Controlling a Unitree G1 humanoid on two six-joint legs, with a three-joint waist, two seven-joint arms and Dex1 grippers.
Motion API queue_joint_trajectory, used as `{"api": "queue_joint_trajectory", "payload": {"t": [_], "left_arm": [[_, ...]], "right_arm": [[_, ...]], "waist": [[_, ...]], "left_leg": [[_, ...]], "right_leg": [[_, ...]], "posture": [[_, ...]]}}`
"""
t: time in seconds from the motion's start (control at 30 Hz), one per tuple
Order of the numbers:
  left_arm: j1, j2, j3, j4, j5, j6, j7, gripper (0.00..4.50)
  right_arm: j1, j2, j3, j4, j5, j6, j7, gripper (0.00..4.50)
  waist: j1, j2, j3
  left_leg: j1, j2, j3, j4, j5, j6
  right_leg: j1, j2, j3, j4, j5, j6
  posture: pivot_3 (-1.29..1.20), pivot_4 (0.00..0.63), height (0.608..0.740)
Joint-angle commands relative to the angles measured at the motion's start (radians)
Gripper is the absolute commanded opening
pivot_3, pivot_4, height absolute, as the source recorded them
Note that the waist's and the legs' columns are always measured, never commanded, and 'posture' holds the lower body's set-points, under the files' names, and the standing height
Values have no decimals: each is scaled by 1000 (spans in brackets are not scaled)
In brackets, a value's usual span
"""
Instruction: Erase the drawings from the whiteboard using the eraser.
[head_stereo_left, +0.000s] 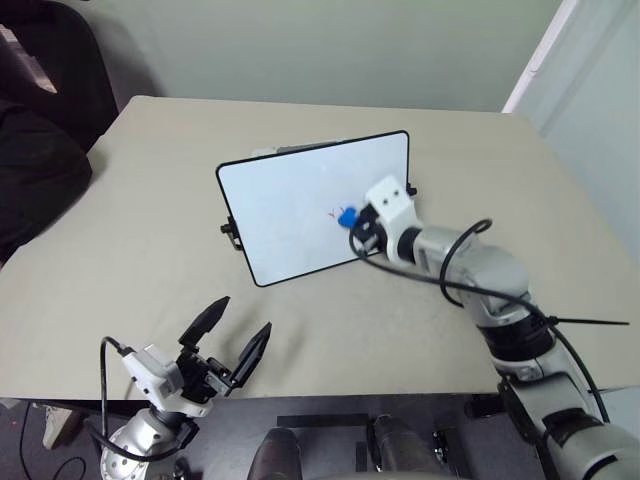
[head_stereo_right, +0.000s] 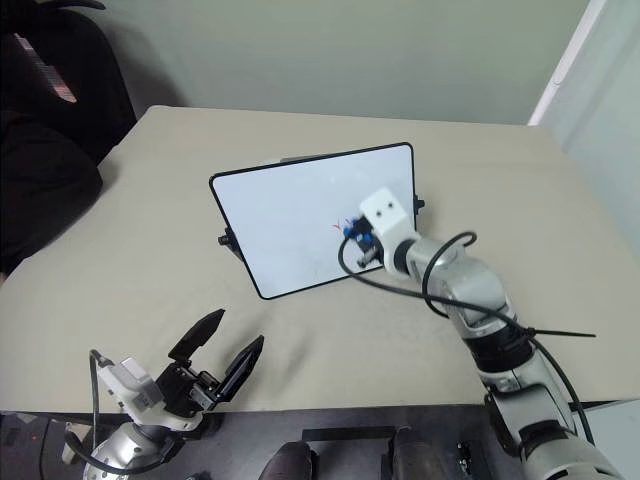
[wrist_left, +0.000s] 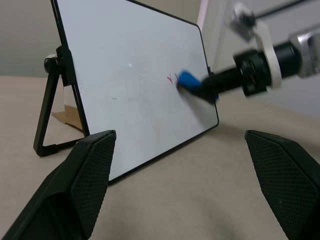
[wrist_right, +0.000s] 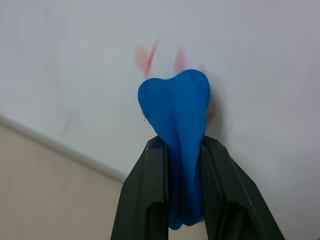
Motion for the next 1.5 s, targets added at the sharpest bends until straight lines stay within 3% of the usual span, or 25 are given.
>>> {"api": "queue_joint_trajectory", "payload": {"t": [0.03, 0.4, 0.73, 0.97, 1.3, 1.5], "left_arm": [[6, -3, -4, -28, 2, -10, -7, 4500], [1, -2, 3, -20, -1, -8, -7, 4500], [3, -5, -8, -22, 4, -9, -11, 4500], [5, -6, -15, -28, 6, -9, -9, 4500], [11, -4, -15, -26, 4, -13, -7, 4500], [10, -5, -17, -22, 6, -14, -7, 4500]], "right_arm": [[-26, 10, -57, 10, -36, -29, -28, 596], [142, -41, 46, -26, -56, 36, 44, 596], [52, 13, -78, -26, -37, -17, 44, 596], [-9, 36, -93, -33, -35, -15, 52, 596], [148, 6, 2, -24, -52, -11, 112, 596], [94, 26, -45, 7, -56, -39, 94, 596]], "waist": [[0, 0, 0], [3, -1, -1], [-5, 1, 0], [-4, 1, 0], [-3, 0, 0], [-4, 0, 0]], "left_leg": [[0, 0, 0, 0, 0, 0], [0, 0, 1, 1, 1, -3], [-2, 0, 1, 0, 2, -2], [-5, 0, 0, -1, 2, -2], [-7, 0, 0, 0, 3, -4], [-7, 0, 0, 1, 4, -5]], "right_leg": [[0, 0, 0, 0, 0, -1], [2, 0, 0, 0, -1, -1], [-1, 0, 0, 0, 0, -2], [-4, 0, 0, 0, 0, -2], [-5, 0, 0, 0, 0, -2], [-5, 0, 0, 0, 1, -1]], "posture": [[0, 150, 740], [0, 150, 740], [0, 150, 740], [0, 150, 740], [0, 150, 740], [0, 150, 740]]}}
